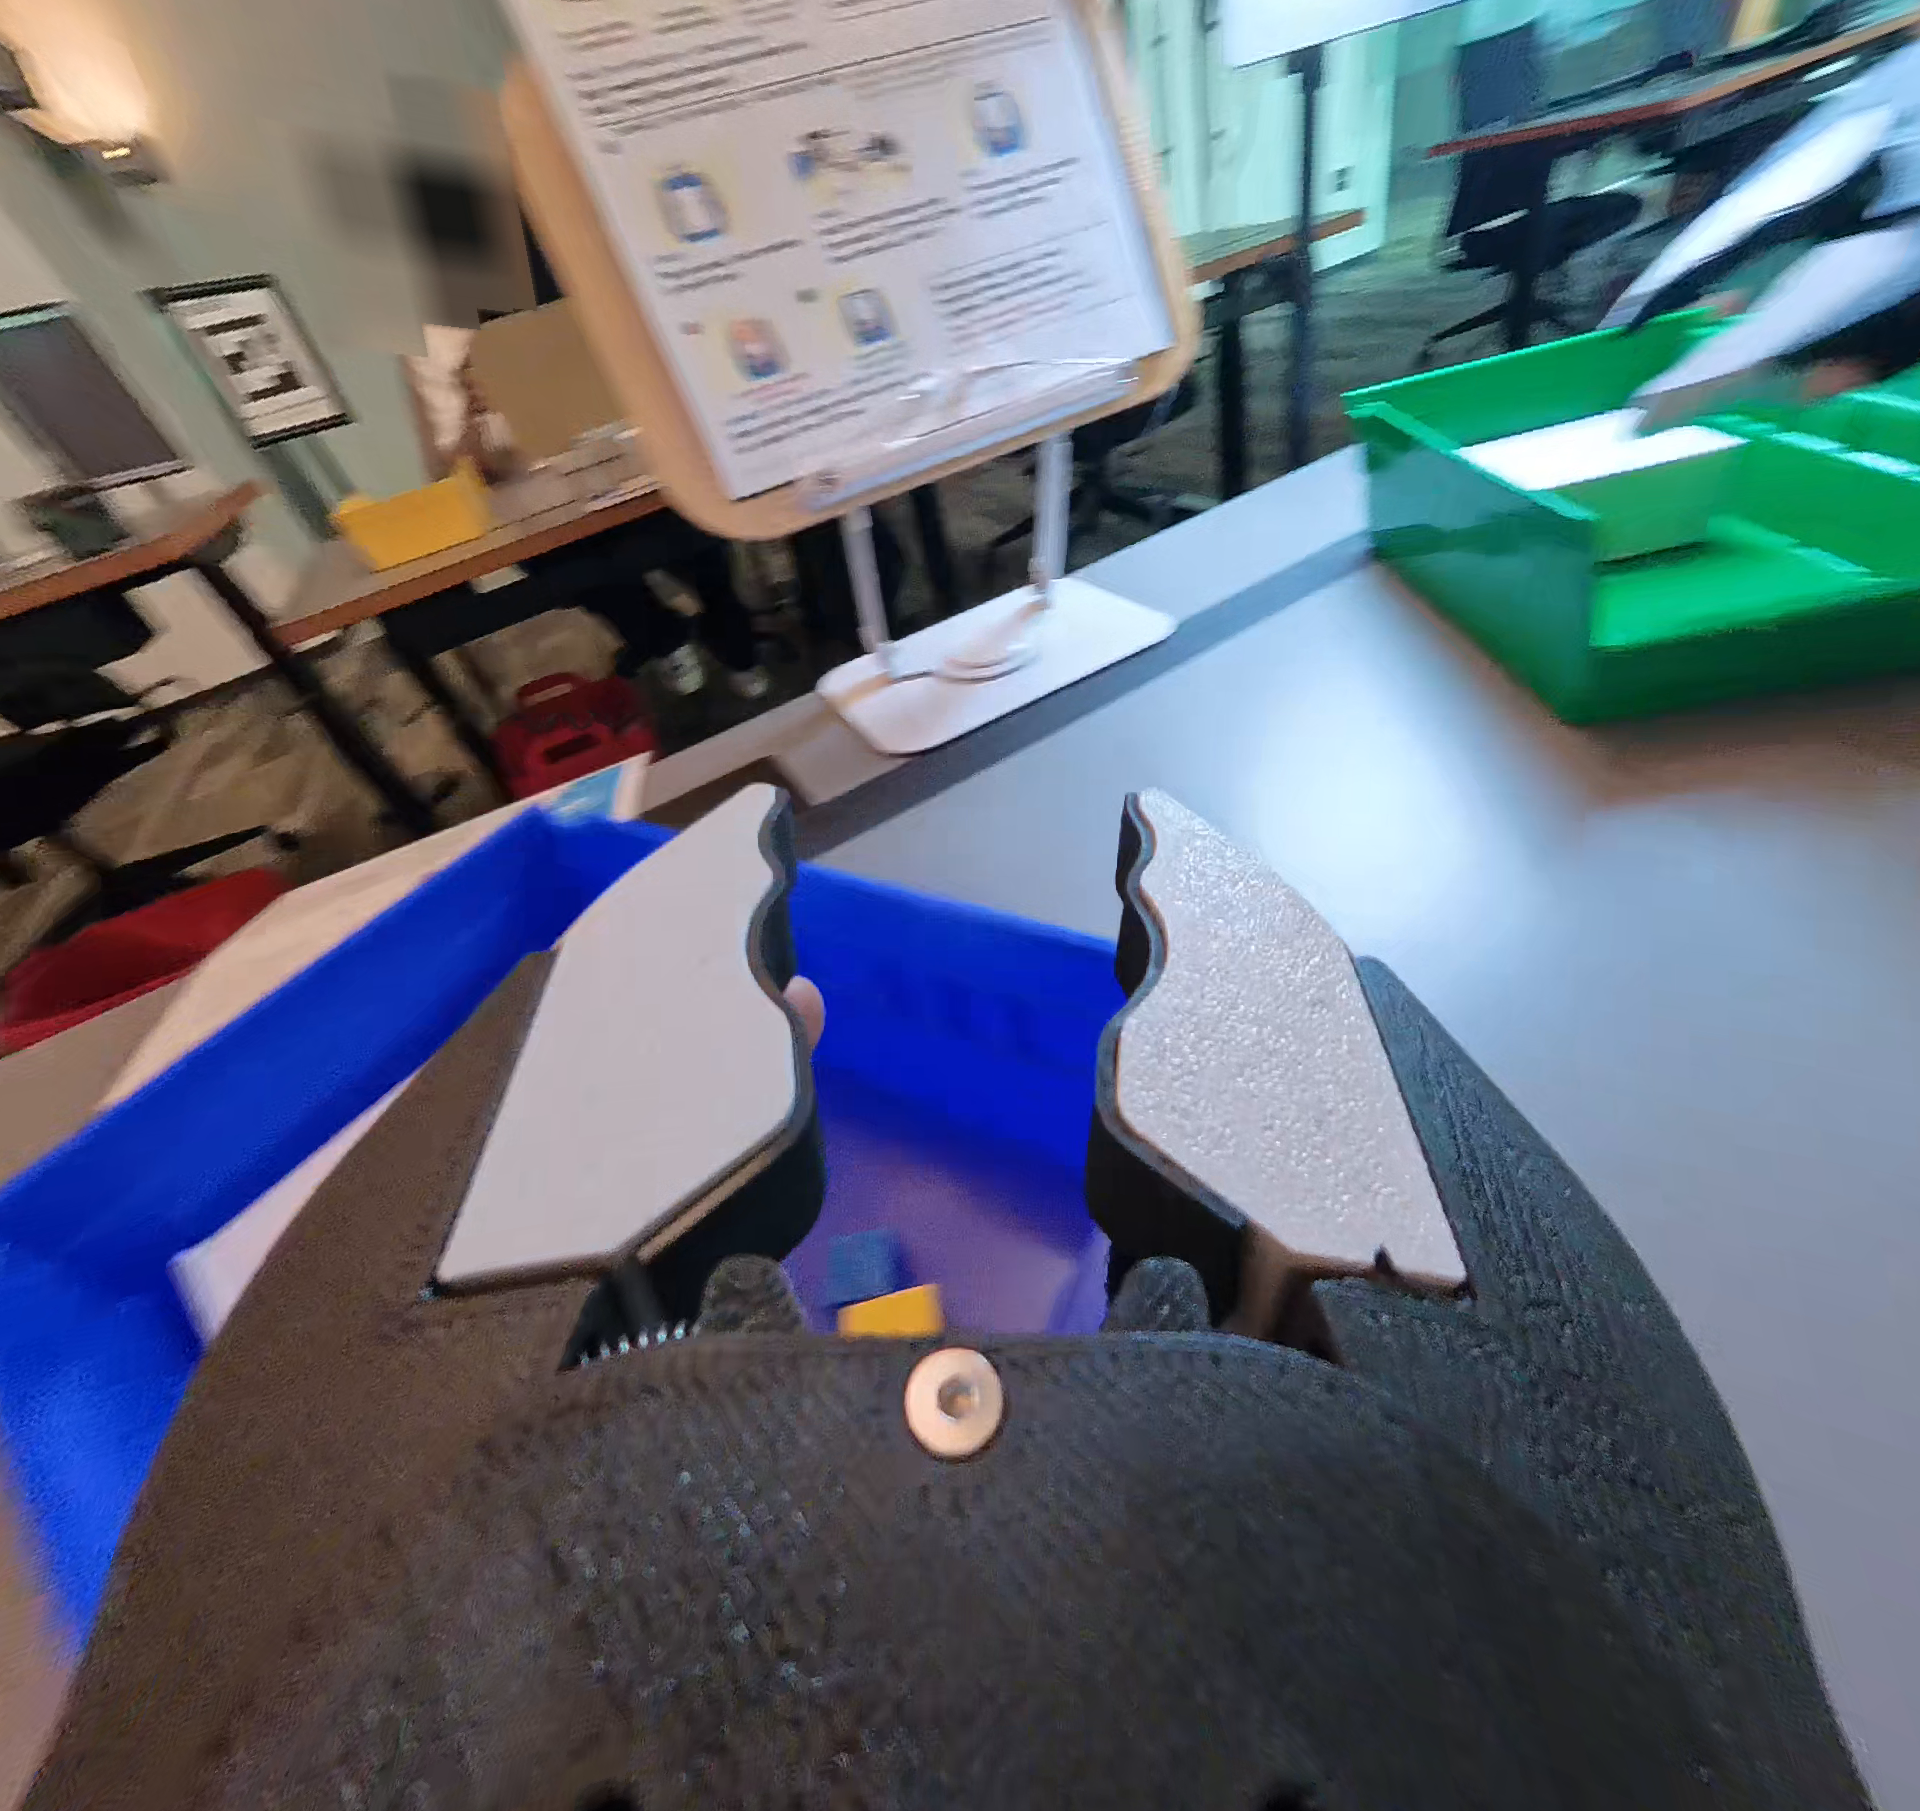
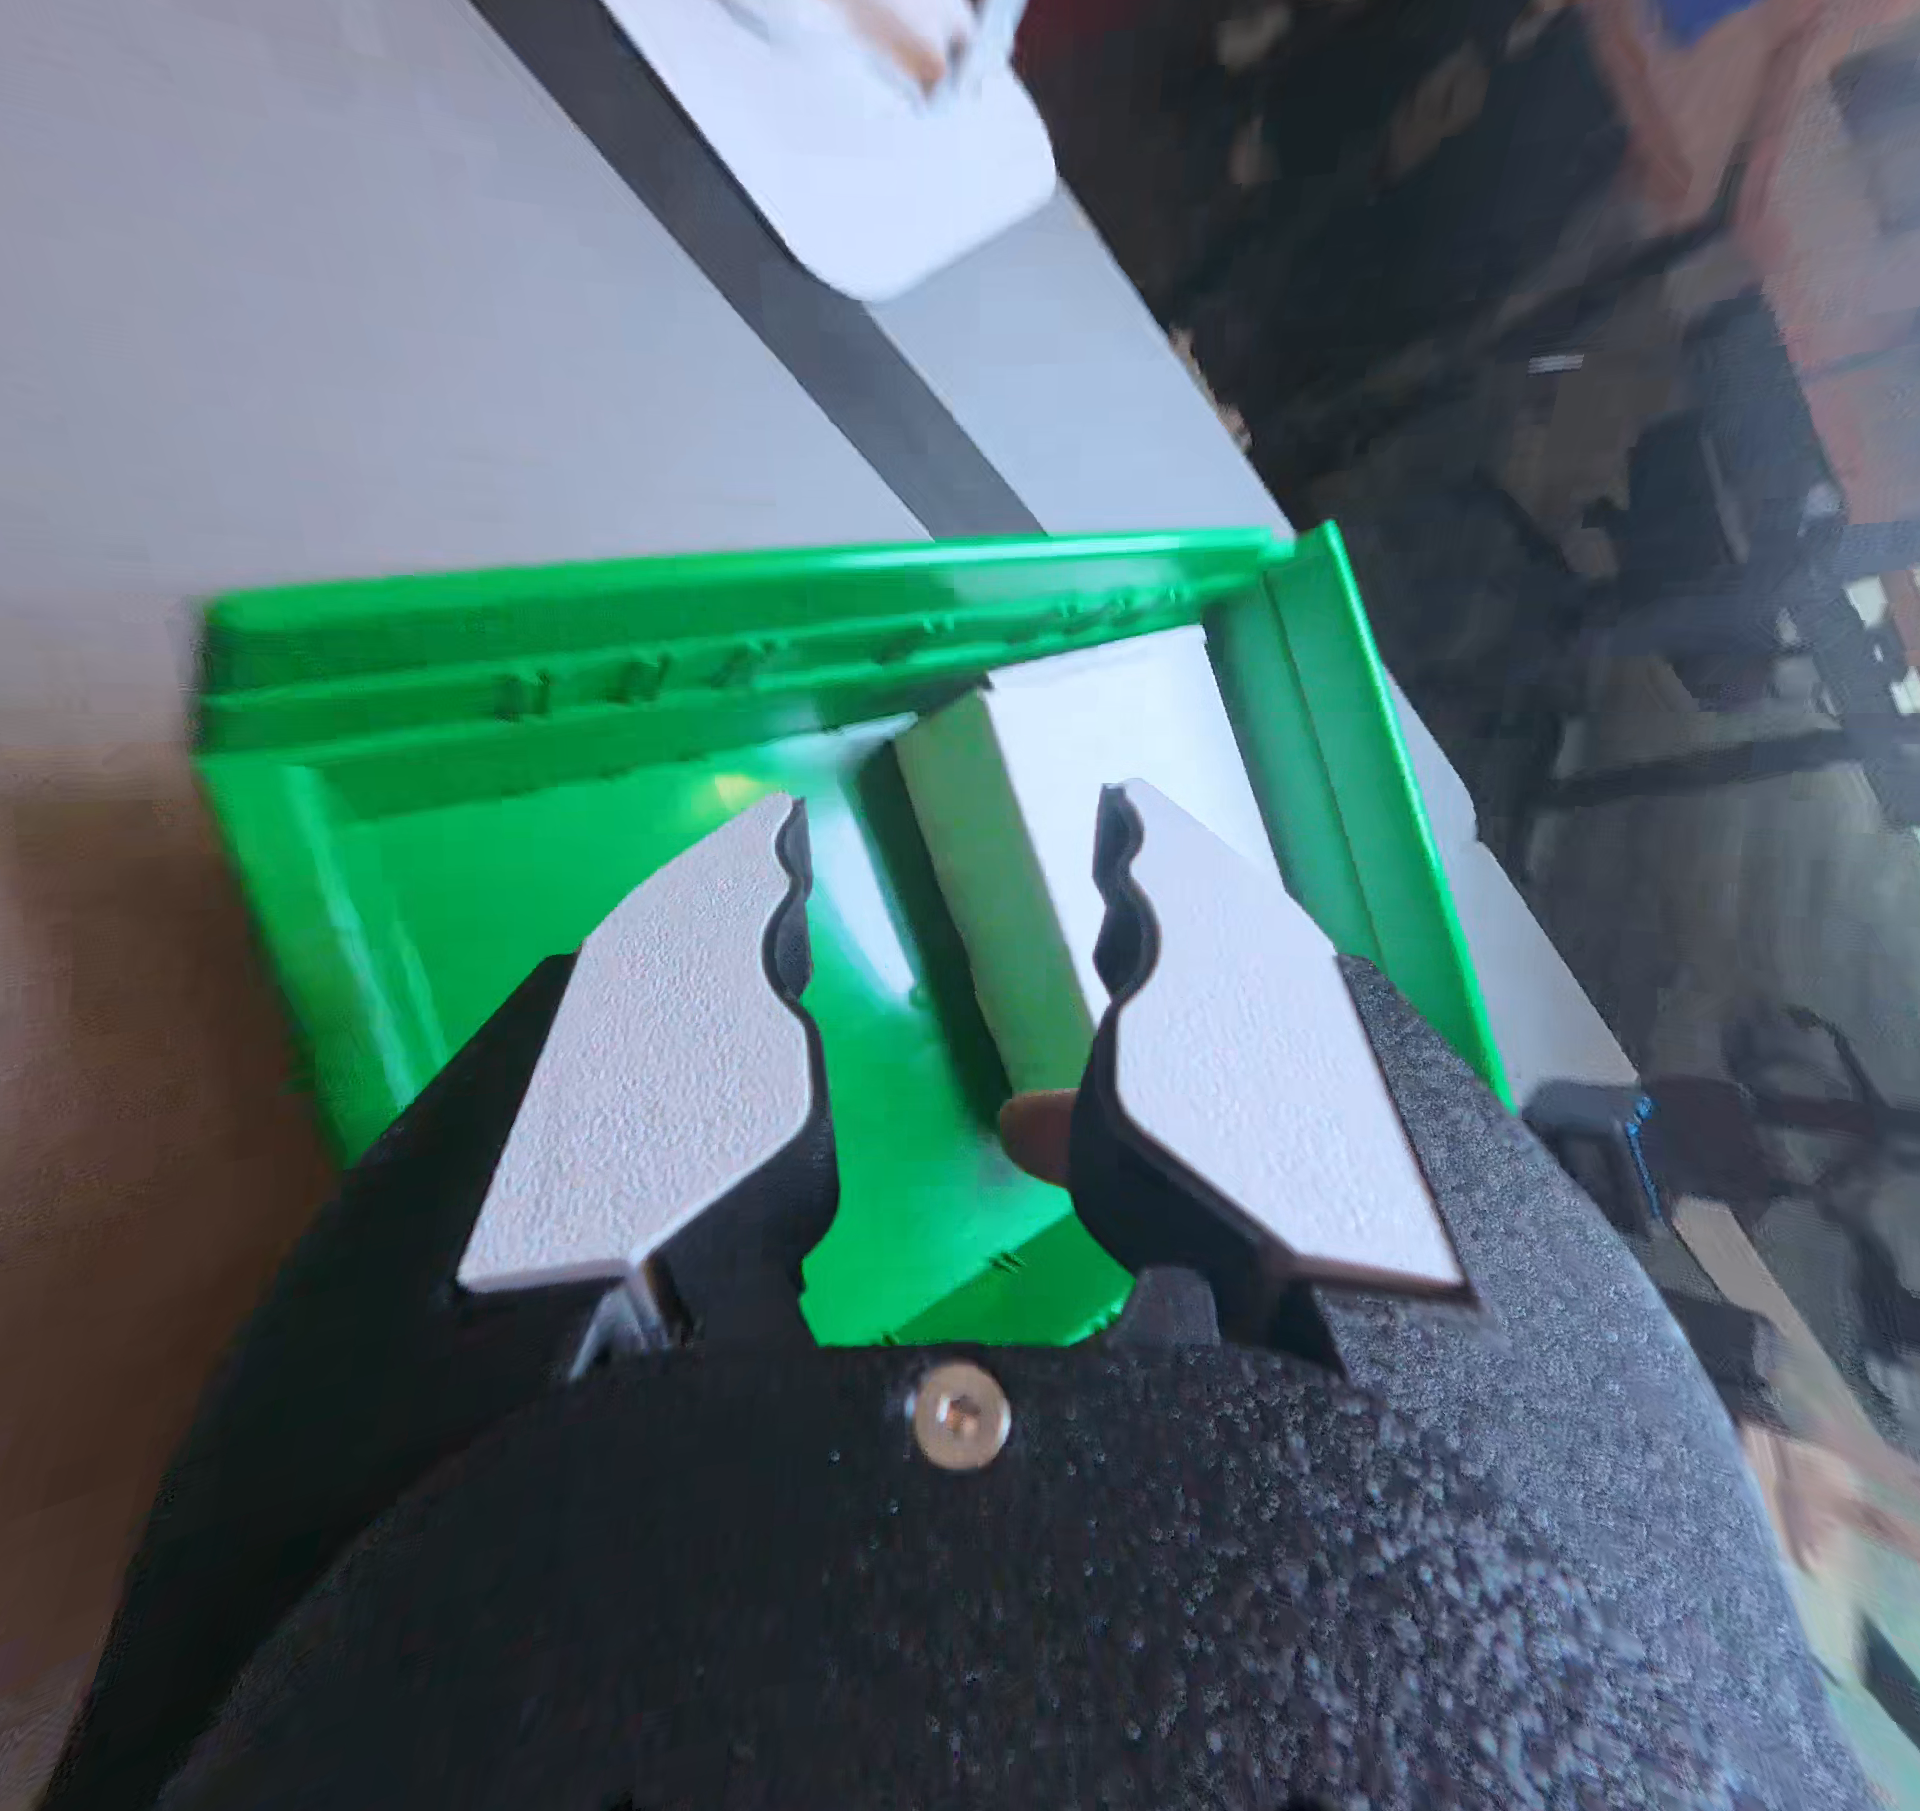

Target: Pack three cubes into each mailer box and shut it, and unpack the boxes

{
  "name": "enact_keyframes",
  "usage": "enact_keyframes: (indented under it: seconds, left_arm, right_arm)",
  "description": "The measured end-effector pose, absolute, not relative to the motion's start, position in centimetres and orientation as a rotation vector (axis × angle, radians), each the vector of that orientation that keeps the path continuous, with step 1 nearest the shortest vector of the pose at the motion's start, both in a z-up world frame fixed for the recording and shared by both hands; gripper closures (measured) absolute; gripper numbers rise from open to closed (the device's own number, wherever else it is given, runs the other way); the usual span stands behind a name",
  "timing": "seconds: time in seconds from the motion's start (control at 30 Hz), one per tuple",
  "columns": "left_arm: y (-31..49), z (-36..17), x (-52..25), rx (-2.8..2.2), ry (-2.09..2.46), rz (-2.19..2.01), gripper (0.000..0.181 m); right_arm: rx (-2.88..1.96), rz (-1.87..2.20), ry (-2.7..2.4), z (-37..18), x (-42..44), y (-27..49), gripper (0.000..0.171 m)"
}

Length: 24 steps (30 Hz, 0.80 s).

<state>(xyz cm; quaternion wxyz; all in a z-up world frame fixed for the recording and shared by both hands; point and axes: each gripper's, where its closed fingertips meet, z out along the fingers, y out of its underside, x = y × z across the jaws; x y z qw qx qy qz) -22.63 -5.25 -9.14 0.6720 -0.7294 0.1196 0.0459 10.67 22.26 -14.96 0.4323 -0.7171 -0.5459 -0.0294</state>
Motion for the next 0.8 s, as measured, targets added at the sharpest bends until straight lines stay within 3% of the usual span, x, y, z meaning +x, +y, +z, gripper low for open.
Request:
enact_keyframes:
  seconds: [0.17,0.33,0.57,0.8]
  left_arm:
    - [-4.3,-8.7,-30.7,-1.831,0.328,0.266,0.12]
    - [-2.2,-14.3,-35.6,-2.251,0.646,0.286,0.1]
    - [-1.3,-21.1,-40.9,-2.716,0.902,0.262,0.069]
    - [-0.6,-24.2,-42.7,-2.957,0.962,0.122,0.057]
  right_arm:
    - [-1.593,0.334,-1.329,-11.6,7.9,12.5,0.119]
    - [-1.537,0.525,-1.39,-13.3,7.2,5.9,0.117]
    - [-1.544,0.68,-1.427,-16.5,5.9,3.5,0.118]
    - [-1.577,0.739,-1.465,-18.5,5.8,3.4,0.119]
